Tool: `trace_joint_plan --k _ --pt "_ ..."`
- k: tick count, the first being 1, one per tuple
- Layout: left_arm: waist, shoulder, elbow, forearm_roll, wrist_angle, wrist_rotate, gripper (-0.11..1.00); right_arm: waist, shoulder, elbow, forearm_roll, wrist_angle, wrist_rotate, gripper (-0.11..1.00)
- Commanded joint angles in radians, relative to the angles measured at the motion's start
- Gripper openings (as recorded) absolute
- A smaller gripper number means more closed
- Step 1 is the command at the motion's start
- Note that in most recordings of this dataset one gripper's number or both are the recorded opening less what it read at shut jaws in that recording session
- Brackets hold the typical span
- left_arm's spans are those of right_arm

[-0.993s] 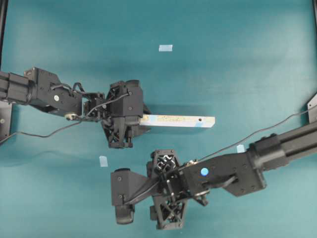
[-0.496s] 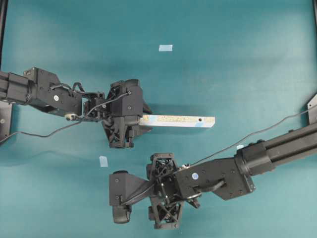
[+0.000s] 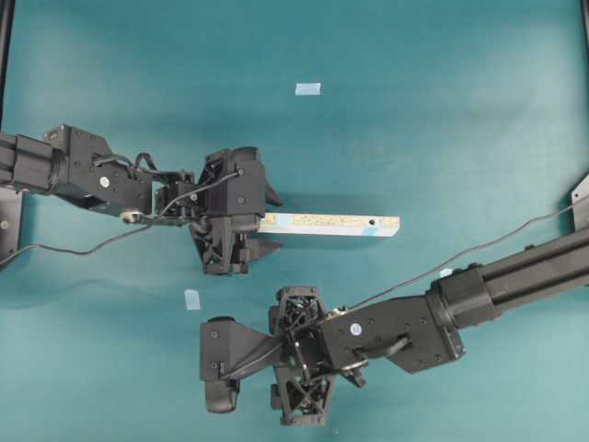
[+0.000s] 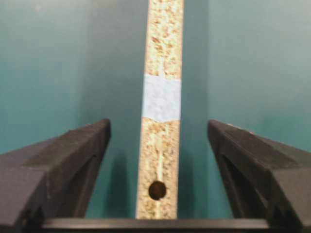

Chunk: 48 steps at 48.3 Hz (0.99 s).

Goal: Move the wooden board into place and insert the rod into its hole.
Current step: 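Move the right gripper over the small wooden peg, then lower the right gripper and close it on the peg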

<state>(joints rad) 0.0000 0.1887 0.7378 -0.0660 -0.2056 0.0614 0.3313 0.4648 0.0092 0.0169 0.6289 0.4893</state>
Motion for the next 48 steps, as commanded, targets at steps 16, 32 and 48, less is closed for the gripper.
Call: trace_joint_plan --k 16,32,48 --pt "0.002 -0.031 -0.008 0.000 -0.005 -0.008 0.84 0.005 -0.006 -0.028 -0.002 -0.012 0.002 0.81" --pt "0.002 -0.029 -0.006 0.000 -0.005 -0.009 0.84 0.006 0.002 -0.028 -0.002 -0.020 0.002 0.75" --pt "0.002 -0.029 -0.006 0.000 -0.003 -0.008 0.84 0.008 0.002 -0.028 -0.002 -0.025 0.002 0.47"
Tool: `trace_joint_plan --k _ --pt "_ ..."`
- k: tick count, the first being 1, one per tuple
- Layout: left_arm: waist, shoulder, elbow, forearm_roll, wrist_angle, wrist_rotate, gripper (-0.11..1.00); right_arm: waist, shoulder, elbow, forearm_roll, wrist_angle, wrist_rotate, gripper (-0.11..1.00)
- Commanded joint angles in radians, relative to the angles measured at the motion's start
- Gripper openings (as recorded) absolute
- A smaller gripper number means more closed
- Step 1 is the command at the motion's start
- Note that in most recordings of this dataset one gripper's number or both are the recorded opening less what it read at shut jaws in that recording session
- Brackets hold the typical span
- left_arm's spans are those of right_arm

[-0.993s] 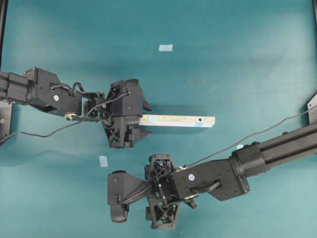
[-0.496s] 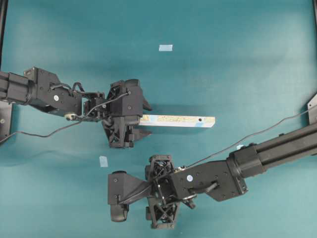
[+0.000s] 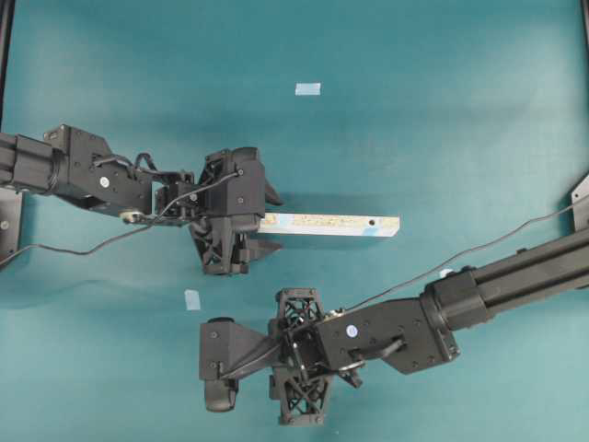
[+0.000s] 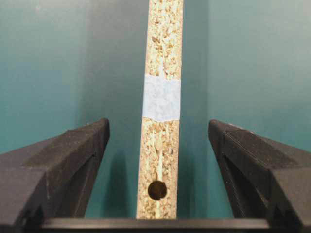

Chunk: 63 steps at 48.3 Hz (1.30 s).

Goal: Move the wooden board into place and insert the rod into its hole.
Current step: 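Lower the right gripper and close it on the peg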

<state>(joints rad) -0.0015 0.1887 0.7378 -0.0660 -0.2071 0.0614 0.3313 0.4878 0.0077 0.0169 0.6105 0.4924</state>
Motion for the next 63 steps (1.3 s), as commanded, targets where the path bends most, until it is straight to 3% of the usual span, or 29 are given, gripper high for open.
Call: trace_joint_plan --k 1,47,51,57,63 --pt "0.003 -0.029 -0.006 0.000 -0.003 -0.008 0.84 0.008 -0.021 -0.025 -0.002 -0.006 -0.002 0.47" --pt "0.000 -0.028 -0.005 0.000 -0.003 -0.008 0.84 0.017 -0.009 -0.014 -0.005 0.043 -0.002 0.42" --pt "-0.003 -0.028 -0.005 0.000 -0.003 -0.009 0.84 0.017 -0.009 -0.012 -0.012 0.043 0.000 0.35" --pt "-0.003 -0.029 -0.005 0.000 -0.002 -0.009 0.84 0.017 -0.009 -0.017 -0.018 0.043 0.000 0.12" --pt "-0.003 -0.029 -0.005 0.000 -0.003 -0.011 0.84 0.017 -0.009 -0.020 -0.018 0.057 -0.002 0.10"
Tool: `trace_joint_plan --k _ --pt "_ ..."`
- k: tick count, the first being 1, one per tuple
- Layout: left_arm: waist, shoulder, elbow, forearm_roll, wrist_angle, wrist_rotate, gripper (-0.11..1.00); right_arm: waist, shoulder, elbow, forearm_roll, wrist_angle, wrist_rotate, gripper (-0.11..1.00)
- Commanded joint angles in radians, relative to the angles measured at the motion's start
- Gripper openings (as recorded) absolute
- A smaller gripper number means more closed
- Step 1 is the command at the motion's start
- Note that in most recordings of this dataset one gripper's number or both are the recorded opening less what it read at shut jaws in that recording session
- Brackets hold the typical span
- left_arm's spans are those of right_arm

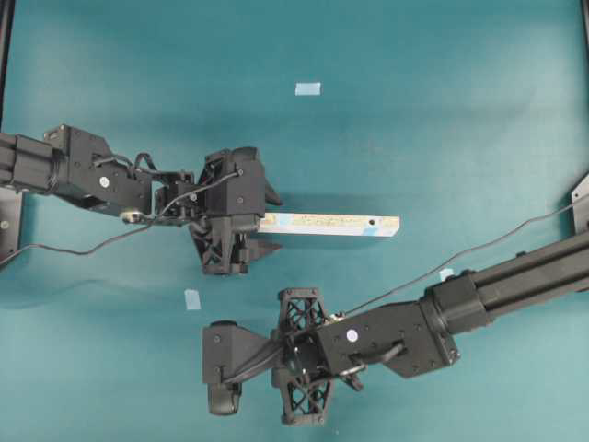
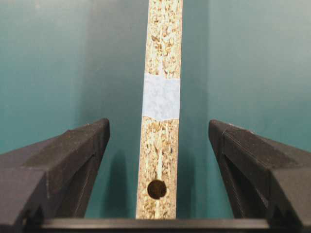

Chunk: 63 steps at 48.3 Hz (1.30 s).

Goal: Move the wooden board into place and insert the rod into its hole.
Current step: 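Lower the right gripper and close it on the peg, then lift the peg with the right gripper and carry it toward the board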

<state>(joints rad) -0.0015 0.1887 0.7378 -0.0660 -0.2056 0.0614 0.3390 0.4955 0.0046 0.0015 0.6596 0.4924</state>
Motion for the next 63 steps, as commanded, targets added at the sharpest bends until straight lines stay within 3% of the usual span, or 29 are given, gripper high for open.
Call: trace_joint_plan --k 1,12,25,34,41,63 --pt "-0.003 -0.029 -0.005 0.000 -0.005 -0.011 0.84 0.009 -0.018 -0.017 -0.003 0.014 -0.002 0.10" --pt "-0.003 -0.029 -0.005 0.000 -0.003 -0.011 0.84 0.008 -0.037 -0.020 -0.012 0.031 -0.008 0.10" --pt "-0.003 -0.029 -0.005 0.000 -0.002 -0.011 0.84 0.000 -0.121 -0.018 -0.104 0.029 -0.011 0.10" --pt "-0.003 -0.029 -0.006 -0.002 -0.002 -0.011 0.84 -0.038 -0.215 0.026 -0.114 -0.006 -0.009 0.10" --pt "-0.003 -0.029 -0.006 -0.002 0.000 -0.011 0.84 -0.081 -0.305 0.109 -0.117 -0.112 -0.009 0.10" --pt "-0.003 -0.031 -0.011 -0.002 0.006 -0.011 0.84 -0.202 -0.606 0.534 -0.117 -0.595 -0.015 0.10"
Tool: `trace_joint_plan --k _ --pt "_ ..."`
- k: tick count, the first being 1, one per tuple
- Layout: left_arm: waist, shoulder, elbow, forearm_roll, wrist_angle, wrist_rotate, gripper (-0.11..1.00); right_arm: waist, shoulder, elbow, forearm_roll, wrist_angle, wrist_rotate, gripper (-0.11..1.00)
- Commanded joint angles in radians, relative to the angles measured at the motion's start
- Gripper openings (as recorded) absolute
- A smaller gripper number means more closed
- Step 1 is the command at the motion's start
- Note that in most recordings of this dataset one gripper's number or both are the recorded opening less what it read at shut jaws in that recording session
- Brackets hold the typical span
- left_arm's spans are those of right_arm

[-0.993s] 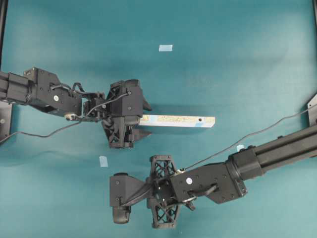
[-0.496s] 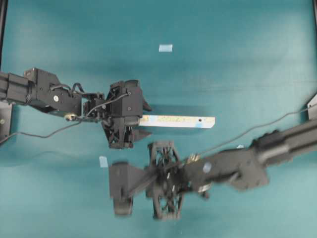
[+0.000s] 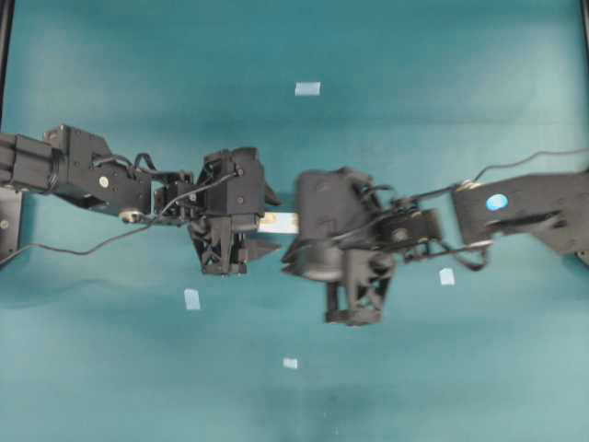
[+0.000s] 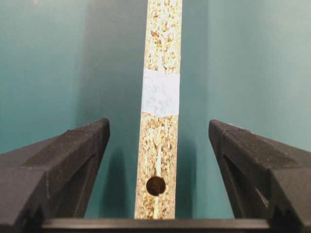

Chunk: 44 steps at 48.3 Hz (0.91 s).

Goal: Move the wooden board into place and insert the rod into its hole.
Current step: 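Lift the peg with the right gripper and carry it toward the board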

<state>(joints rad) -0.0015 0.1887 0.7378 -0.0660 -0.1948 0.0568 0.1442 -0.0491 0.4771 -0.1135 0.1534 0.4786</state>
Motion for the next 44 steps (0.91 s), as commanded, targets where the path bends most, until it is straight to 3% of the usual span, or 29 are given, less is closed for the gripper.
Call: trace_joint_plan --k 1,12,35,44 --pt "-0.003 -0.032 -0.011 -0.002 -0.005 -0.008 0.84 -0.008 -0.067 0.081 -0.003 -0.112 -0.003 0.10" --pt "-0.003 -0.032 -0.011 -0.002 -0.005 -0.006 0.84 -0.031 -0.112 0.210 -0.002 -0.318 0.011 0.10" --pt "0.006 -0.009 -0.014 -0.002 -0.041 -0.003 0.84 -0.063 -0.118 0.239 -0.054 -0.344 -0.026 0.10" --pt "0.003 -0.005 -0.023 -0.002 -0.048 -0.003 0.81 -0.069 -0.118 0.265 -0.091 -0.423 -0.031 0.10"
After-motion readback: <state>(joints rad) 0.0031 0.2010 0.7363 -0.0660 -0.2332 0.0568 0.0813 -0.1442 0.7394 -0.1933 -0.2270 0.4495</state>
